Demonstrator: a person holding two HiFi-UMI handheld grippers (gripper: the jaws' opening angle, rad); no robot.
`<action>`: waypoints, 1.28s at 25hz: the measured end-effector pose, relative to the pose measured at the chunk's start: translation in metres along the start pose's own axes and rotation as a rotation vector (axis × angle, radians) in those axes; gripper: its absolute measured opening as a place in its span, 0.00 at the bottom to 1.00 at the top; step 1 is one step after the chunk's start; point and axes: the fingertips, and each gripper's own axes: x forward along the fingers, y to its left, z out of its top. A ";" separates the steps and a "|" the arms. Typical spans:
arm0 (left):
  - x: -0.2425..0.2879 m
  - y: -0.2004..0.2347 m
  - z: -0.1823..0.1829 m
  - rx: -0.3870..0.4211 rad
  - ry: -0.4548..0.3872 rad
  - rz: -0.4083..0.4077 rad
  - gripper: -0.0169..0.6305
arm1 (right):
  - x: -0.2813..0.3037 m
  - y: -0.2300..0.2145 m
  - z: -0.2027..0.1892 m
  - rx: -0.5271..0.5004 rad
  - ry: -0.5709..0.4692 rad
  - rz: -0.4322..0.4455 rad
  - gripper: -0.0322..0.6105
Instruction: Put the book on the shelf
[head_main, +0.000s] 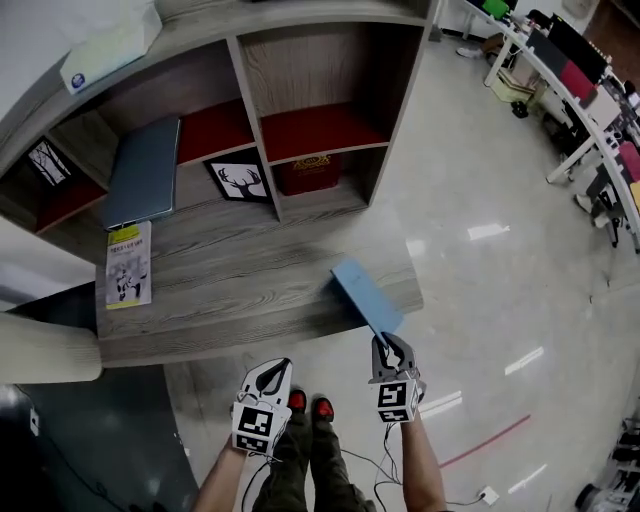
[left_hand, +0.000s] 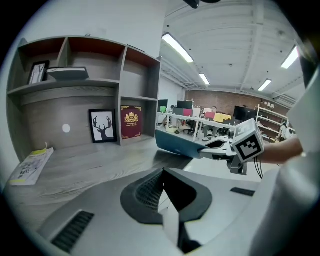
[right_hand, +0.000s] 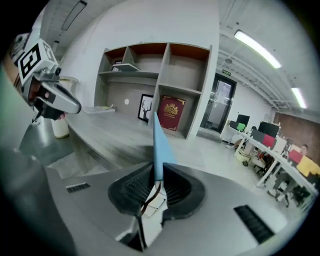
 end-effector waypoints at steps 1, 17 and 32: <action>-0.003 0.001 0.005 0.003 -0.007 0.003 0.04 | -0.003 0.000 0.003 0.046 -0.011 0.011 0.15; -0.049 -0.003 0.062 0.029 -0.109 0.054 0.04 | -0.055 -0.006 0.036 0.639 -0.109 0.098 0.15; -0.116 -0.004 0.121 0.037 -0.214 0.136 0.04 | -0.143 0.000 0.156 0.614 -0.339 0.149 0.15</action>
